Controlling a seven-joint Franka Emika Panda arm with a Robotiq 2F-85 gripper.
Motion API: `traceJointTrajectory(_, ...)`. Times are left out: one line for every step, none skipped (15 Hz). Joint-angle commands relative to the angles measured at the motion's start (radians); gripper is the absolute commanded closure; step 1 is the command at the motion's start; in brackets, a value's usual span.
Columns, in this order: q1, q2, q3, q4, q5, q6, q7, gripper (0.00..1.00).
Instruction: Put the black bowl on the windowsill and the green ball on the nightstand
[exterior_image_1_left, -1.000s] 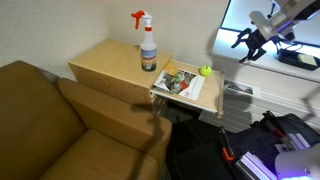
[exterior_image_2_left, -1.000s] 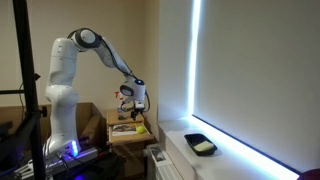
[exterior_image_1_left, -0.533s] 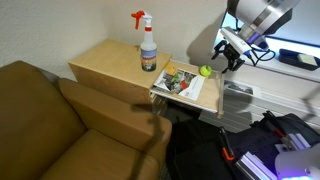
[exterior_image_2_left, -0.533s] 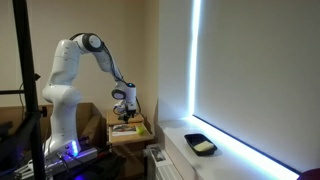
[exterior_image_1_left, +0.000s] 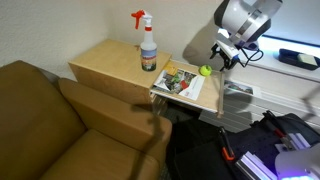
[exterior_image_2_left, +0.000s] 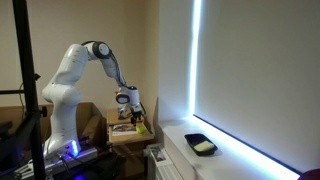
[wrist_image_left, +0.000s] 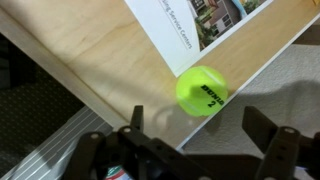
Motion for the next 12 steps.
traceJointTrajectory(0.026, 0.113, -0.011, 0.142, -0.043, 0.000, 0.068, 0.00)
traceJointTrajectory(0.011, 0.060, 0.001, 0.078, -0.009, 0.003, 0.019, 0.00)
traceJointTrajectory(0.016, 0.084, 0.001, 0.108, -0.021, 0.003, 0.039, 0.00)
traceJointTrajectory(0.019, 0.101, 0.000, 0.126, -0.026, 0.003, 0.050, 0.00)
traceJointTrajectory(0.020, 0.108, 0.000, 0.135, -0.026, 0.003, 0.052, 0.00)
traceJointTrajectory(0.039, 0.130, -0.030, 0.133, -0.066, 0.003, 0.092, 0.00)
traceJointTrajectory(0.032, 0.170, -0.034, 0.168, -0.063, 0.000, 0.112, 0.00)
traceJointTrajectory(0.025, 0.199, -0.030, 0.197, -0.060, -0.001, 0.123, 0.00)
traceJointTrajectory(0.013, 0.219, -0.022, 0.222, -0.053, -0.010, 0.130, 0.00)
traceJointTrajectory(0.007, 0.238, -0.016, 0.247, -0.046, -0.014, 0.139, 0.00)
traceJointTrajectory(0.011, 0.257, -0.020, 0.268, -0.049, -0.011, 0.150, 0.00)
traceJointTrajectory(-0.003, 0.276, -0.008, 0.300, -0.041, -0.026, 0.149, 0.00)
